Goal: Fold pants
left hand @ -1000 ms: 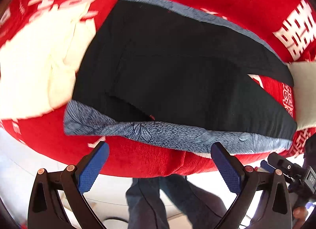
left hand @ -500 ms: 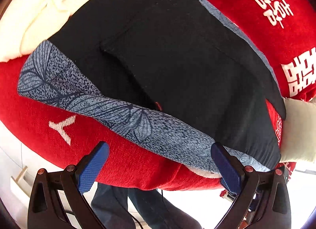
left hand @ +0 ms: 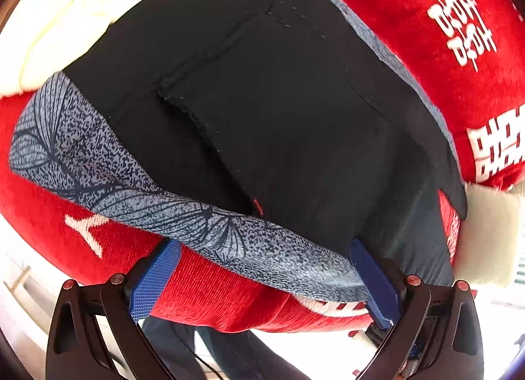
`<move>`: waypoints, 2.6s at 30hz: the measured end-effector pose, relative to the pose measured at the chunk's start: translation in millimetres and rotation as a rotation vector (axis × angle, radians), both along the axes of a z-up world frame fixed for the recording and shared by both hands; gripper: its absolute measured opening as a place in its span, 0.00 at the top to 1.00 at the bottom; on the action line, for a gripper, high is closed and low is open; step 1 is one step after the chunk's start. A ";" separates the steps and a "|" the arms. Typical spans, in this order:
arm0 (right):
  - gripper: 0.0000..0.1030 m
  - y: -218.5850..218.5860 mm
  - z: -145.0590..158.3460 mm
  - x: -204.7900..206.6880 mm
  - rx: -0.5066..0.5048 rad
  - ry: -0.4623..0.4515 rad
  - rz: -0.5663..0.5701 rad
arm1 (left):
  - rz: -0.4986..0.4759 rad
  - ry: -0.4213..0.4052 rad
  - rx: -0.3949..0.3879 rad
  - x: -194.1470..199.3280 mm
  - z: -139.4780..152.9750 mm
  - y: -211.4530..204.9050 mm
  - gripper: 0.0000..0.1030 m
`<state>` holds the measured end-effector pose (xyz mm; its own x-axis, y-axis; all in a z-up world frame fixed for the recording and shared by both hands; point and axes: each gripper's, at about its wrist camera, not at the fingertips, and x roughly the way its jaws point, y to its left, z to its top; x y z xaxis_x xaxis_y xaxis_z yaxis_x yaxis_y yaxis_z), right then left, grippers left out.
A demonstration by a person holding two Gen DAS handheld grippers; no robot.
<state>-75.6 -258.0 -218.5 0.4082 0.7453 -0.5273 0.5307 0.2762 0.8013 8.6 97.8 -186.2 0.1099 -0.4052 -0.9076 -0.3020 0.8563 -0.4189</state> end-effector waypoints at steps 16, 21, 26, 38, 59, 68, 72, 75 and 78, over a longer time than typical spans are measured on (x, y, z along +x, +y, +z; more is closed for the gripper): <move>0.40 -19.9 9.3 -23.0 -0.074 0.027 0.044 | 0.064 0.024 0.015 -8.9 -3.4 5.3 0.00; 0.47 -27.4 -4.5 -23.9 0.004 0.008 -0.047 | 0.074 -0.005 -0.012 -1.9 1.1 3.4 0.00; 0.86 -16.5 -3.9 -5.8 0.043 -0.024 -0.045 | 0.095 -0.011 -0.031 8.3 0.6 -9.1 0.07; 0.94 -18.0 54.3 23.9 -0.075 -0.112 0.130 | 0.104 -0.120 -0.039 8.8 49.7 -1.6 0.73; 0.94 -37.3 95.6 269.3 -0.407 -0.236 0.380 | -0.116 -0.249 0.023 229.5 69.5 -54.7 0.71; 0.92 -32.5 38.0 310.4 -0.526 -0.141 0.425 | -0.193 -0.200 0.108 257.7 45.3 -48.4 0.36; 0.89 -37.7 36.6 317.9 -0.525 -0.107 0.414 | -0.233 -0.252 0.210 249.5 73.0 -38.0 0.30; 0.73 -36.3 52.5 320.6 -0.525 -0.083 0.404 | -0.330 -0.261 0.274 241.4 76.7 -44.5 0.30; 0.60 -27.2 87.8 306.0 -0.564 -0.129 0.400 | -0.404 -0.262 0.308 242.9 65.4 -60.5 0.30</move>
<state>230.3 -285.2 -130.7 0.2454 0.4782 -0.8432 0.2122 0.8222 0.5281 251.6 37.3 -120.8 0.2388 -0.1827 -0.9537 0.1553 0.9767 -0.1483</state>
